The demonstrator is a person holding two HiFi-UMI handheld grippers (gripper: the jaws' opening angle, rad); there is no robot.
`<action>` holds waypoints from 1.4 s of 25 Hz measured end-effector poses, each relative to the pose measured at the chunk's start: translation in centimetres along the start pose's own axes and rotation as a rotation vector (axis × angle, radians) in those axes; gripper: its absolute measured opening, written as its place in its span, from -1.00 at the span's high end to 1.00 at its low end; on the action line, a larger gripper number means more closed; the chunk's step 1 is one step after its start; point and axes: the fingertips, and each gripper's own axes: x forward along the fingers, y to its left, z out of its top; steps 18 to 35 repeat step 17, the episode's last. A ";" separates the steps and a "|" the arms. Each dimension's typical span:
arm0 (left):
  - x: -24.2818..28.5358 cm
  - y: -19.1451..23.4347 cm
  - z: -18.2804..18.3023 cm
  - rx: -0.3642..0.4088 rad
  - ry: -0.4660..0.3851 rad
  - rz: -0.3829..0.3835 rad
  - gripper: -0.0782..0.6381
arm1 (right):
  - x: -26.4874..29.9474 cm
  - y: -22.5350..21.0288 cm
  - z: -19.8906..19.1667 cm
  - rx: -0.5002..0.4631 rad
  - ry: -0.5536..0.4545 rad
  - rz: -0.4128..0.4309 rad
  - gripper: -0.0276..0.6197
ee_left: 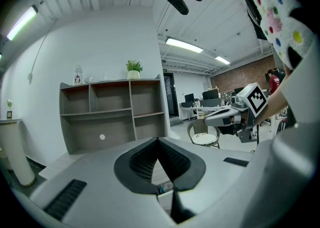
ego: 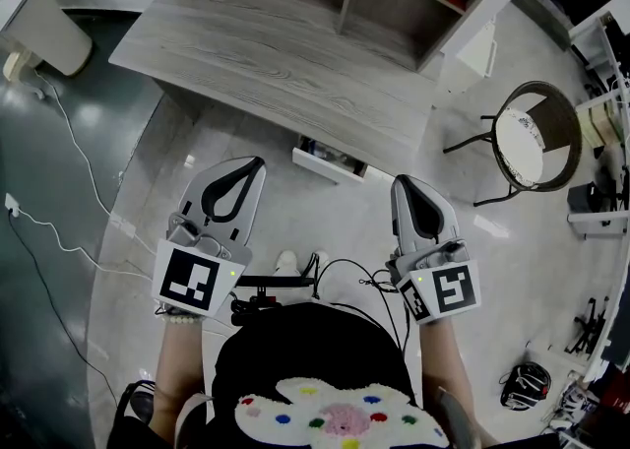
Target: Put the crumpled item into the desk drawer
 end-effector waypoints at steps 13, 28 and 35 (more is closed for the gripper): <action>-0.2 -0.4 0.0 -0.002 -0.003 -0.002 0.76 | -0.3 0.1 -0.5 -0.005 0.016 0.004 0.89; -0.2 -0.2 0.0 -0.010 -0.006 -0.002 0.76 | -0.1 0.3 -0.6 -0.006 0.017 0.007 0.89; -0.2 -0.2 0.0 -0.010 -0.006 -0.002 0.76 | -0.1 0.3 -0.6 -0.006 0.017 0.007 0.89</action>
